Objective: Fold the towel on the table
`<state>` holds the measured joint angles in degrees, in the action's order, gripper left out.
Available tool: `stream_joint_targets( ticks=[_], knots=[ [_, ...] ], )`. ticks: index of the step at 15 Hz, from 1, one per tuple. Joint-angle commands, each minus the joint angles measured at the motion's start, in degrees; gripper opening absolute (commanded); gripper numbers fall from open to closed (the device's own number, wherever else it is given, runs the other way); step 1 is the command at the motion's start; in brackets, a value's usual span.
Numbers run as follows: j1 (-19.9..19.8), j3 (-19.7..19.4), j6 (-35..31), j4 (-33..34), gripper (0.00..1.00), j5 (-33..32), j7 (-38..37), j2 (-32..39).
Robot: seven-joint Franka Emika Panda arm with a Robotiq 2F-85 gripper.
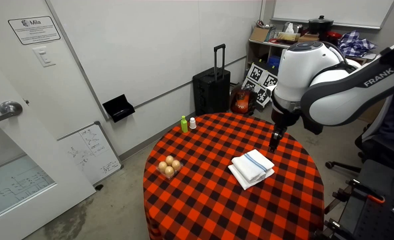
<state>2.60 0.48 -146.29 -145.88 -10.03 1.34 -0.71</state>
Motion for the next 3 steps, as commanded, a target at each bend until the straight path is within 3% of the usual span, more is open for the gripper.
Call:
stream_joint_targets(
  ticks=[1, 3],
  knots=[
    [-0.41, 0.44, 0.17, 0.03, 1.00, 0.10, 0.09, -0.05],
    [-0.41, 0.44, 0.14, -0.04, 1.00, 0.10, 0.09, -0.05]
  ],
)
